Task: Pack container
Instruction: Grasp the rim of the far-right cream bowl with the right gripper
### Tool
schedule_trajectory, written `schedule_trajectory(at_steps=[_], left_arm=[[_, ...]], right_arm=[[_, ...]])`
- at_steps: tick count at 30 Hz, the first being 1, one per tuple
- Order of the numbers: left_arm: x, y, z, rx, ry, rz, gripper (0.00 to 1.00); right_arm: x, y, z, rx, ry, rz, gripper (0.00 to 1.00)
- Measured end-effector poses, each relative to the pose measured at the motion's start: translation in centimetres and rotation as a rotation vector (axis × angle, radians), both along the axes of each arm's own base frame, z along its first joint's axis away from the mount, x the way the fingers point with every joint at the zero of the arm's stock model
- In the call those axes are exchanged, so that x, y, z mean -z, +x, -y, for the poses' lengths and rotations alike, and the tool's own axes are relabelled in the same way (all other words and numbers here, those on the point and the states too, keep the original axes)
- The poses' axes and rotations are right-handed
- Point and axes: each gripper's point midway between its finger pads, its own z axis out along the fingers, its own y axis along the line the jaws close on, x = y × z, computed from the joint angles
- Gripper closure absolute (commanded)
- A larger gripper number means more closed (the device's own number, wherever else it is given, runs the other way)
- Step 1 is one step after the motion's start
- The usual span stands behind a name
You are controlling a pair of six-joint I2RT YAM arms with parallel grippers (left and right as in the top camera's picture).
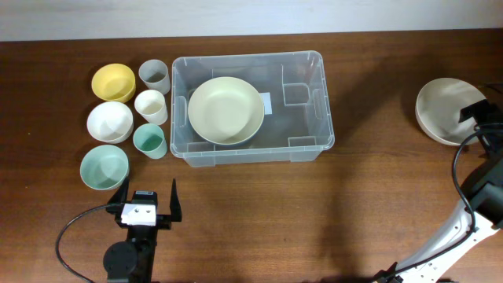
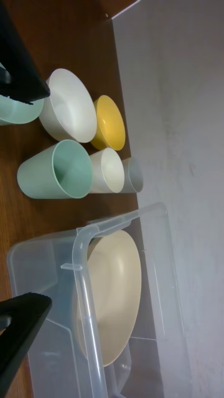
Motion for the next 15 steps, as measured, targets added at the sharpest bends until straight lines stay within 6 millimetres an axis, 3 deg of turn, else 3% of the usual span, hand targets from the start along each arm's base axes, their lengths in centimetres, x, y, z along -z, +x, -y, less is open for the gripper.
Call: schedule_trajectory(at_steps=[10, 15], left_arm=[[0.0, 0.0, 0.0, 0.0, 0.0, 0.0, 0.0], [0.0, 0.0, 0.0, 0.0, 0.0, 0.0, 0.0]], right_arm=[[2.9, 0.1, -0.8, -0.014, 0.037, -0.039, 0.01], [3.1, 0.3, -0.7, -0.016, 0.034, -0.035, 0.01]])
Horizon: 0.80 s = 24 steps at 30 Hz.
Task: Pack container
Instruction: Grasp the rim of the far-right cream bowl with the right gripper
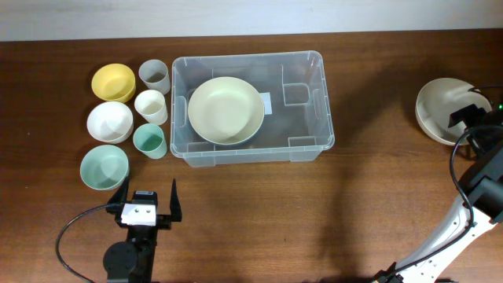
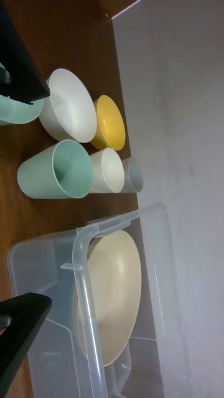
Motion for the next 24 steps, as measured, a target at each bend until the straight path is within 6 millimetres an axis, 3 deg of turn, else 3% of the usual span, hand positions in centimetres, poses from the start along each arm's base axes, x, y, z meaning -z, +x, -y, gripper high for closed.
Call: schedule_trajectory(at_steps=[2, 3, 4, 7, 11, 12, 24], left_arm=[[0.0, 0.0, 0.0, 0.0, 0.0, 0.0, 0.0], [0.0, 0.0, 0.0, 0.0, 0.0, 0.0, 0.0], [0.0, 0.0, 0.0, 0.0, 0.0, 0.0, 0.0], [0.0, 0.0, 0.0, 0.0, 0.0, 0.0, 0.0], [0.0, 0.0, 0.0, 0.0, 0.0, 0.0, 0.0], [0.0, 0.0, 0.0, 0.0, 0.0, 0.0, 0.0], [0.0, 0.0, 0.0, 0.0, 0.0, 0.0, 0.0]], right_arm=[[0.0, 0.0, 0.0, -0.001, -0.001, 0.001, 0.04], [0.0, 0.0, 0.0, -0.003, -0.002, 0.001, 0.12], [0.0, 0.1, 0.1, -0.004, -0.003, 0.003, 0.29], [0.0, 0.1, 0.1, -0.008, -0.004, 0.004, 0.52], [0.0, 0.1, 0.1, -0.01, -0.003, 0.002, 0.92], [0.0, 0.1, 0.0, -0.011, 0.001, 0.006, 0.96], [-0.6, 1.4, -1.3, -0.007, 0.083, 0.084, 0.96]])
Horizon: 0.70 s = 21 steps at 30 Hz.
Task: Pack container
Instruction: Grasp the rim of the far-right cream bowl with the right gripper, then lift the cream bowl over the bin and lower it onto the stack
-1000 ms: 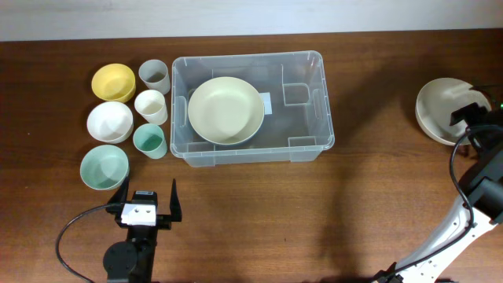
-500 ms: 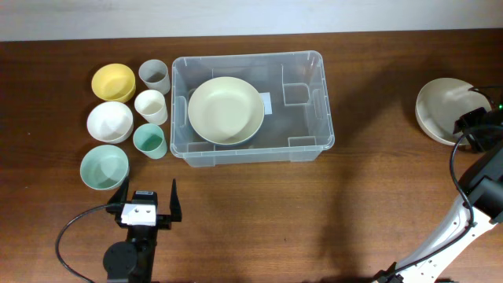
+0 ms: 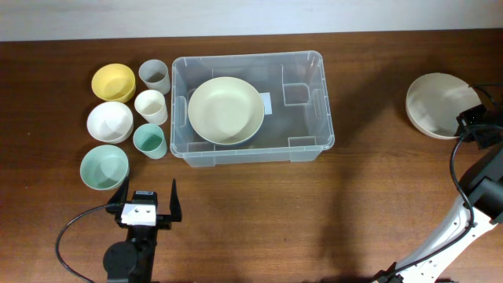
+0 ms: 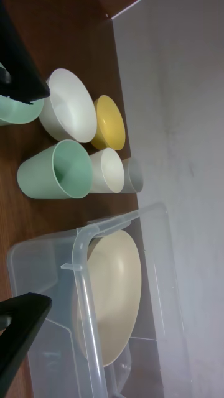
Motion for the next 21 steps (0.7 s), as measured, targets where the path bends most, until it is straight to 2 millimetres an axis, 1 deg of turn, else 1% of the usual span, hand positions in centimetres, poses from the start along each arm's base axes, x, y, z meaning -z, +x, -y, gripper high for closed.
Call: schedule_trajectory(at_steps=[2, 5, 8, 9, 10, 12, 14, 16, 17, 18, 21], left_arm=[[0.0, 0.0, 0.0, 0.0, 0.0, 0.0, 0.0], [0.0, 0.0, 0.0, 0.0, 0.0, 0.0, 0.0], [0.0, 0.0, 0.0, 0.0, 0.0, 0.0, 0.0], [0.0, 0.0, 0.0, 0.0, 0.0, 0.0, 0.0], [0.0, 0.0, 0.0, 0.0, 0.0, 0.0, 0.0], [0.0, 0.0, 0.0, 0.0, 0.0, 0.0, 0.0], [0.0, 0.0, 0.0, 0.0, 0.0, 0.0, 0.0], [0.0, 0.0, 0.0, 0.0, 0.0, 0.0, 0.0], [0.0, 0.0, 0.0, 0.0, 0.0, 0.0, 0.0], [0.0, 0.0, 0.0, 0.0, 0.0, 0.0, 0.0], [0.0, 0.0, 0.0, 0.0, 0.0, 0.0, 0.0]], right_arm=[[-0.4, 0.4, -0.5, -0.001, 0.041, 0.033, 0.96], [-1.8, 1.7, -1.0, -0.004, 0.095, 0.11, 0.96], [-4.4, 3.2, -1.5, -0.021, 0.143, 0.207, 0.97], [-5.8, 3.9, -1.8, -0.037, 0.161, 0.25, 0.96], [-6.9, 4.2, -2.1, -0.049, 0.17, 0.278, 0.96], [-9.9, 4.8, -3.0, -0.075, 0.196, 0.341, 0.96], [-13.6, 5.1, -4.0, -0.115, 0.206, 0.407, 0.96], [-17.2, 5.4, -5.5, -0.163, 0.21, 0.472, 0.96], [-19.3, 5.4, -6.7, -0.197, 0.214, 0.506, 0.96], [-21.0, 5.4, -8.0, -0.23, 0.217, 0.532, 0.96], [-25.3, 5.3, -12.8, -0.359, 0.22, 0.592, 0.96]])
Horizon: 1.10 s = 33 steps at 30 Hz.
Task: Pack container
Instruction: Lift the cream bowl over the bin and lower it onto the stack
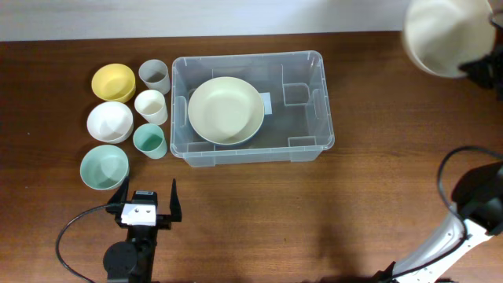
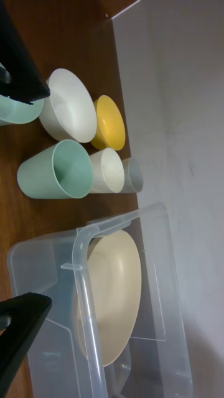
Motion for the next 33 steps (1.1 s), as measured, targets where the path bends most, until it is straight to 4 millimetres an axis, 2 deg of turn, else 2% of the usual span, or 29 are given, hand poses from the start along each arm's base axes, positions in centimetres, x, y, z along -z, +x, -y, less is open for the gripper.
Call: schedule_trajectory(at_steps=[2, 4, 5, 6, 7, 8, 9, 10, 11, 16, 18, 20, 23, 33], left_arm=[[0.0, 0.0, 0.0, 0.0, 0.0, 0.0, 0.0], [0.0, 0.0, 0.0, 0.0, 0.0, 0.0, 0.0], [0.0, 0.0, 0.0, 0.0, 0.0, 0.0, 0.0], [0.0, 0.0, 0.0, 0.0, 0.0, 0.0, 0.0], [0.0, 0.0, 0.0, 0.0, 0.0, 0.0, 0.0], [0.0, 0.0, 0.0, 0.0, 0.0, 0.0, 0.0], [0.0, 0.0, 0.0, 0.0, 0.0, 0.0, 0.0], [0.0, 0.0, 0.0, 0.0, 0.0, 0.0, 0.0], [0.0, 0.0, 0.0, 0.0, 0.0, 0.0, 0.0], [0.0, 0.0, 0.0, 0.0, 0.0, 0.0, 0.0], [0.0, 0.0, 0.0, 0.0, 0.0, 0.0, 0.0], [0.0, 0.0, 0.0, 0.0, 0.0, 0.0, 0.0], [0.0, 0.0, 0.0, 0.0, 0.0, 0.0, 0.0], [0.0, 0.0, 0.0, 0.0, 0.0, 0.0, 0.0]], right_arm=[[-2.2, 0.1, -4.7, -0.116, -0.02, 0.046, 0.96], [-3.2, 0.4, -8.9, -0.219, -0.036, 0.072, 0.96], [-3.5, 0.6, -11.9, -0.292, -0.049, 0.086, 0.96], [-3.5, 0.8, -13.6, -0.332, -0.056, 0.09, 0.96], [-3.3, 0.9, -16.2, -0.391, -0.071, 0.088, 0.96], [-3.1, 0.9, -17.8, -0.429, -0.086, 0.087, 0.96], [-2.5, 0.9, -21.0, -0.498, -0.117, 0.079, 0.96], [-2.4, 0.8, -21.9, -0.518, -0.127, 0.077, 0.96], [-2.0, 0.6, -24.5, -0.575, -0.158, 0.076, 0.96], [0.1, 0.0, -32.6, -0.726, -0.264, 0.073, 0.96], [1.4, -0.2, -35.2, -0.766, -0.29, 0.064, 0.96], [2.9, -0.5, -37.2, -0.794, -0.302, 0.039, 0.96], [5.2, -0.5, -38.8, -0.814, -0.315, -0.003, 0.96], [11.6, 0.2, -39.2, -0.785, -0.314, -0.133, 0.96]])
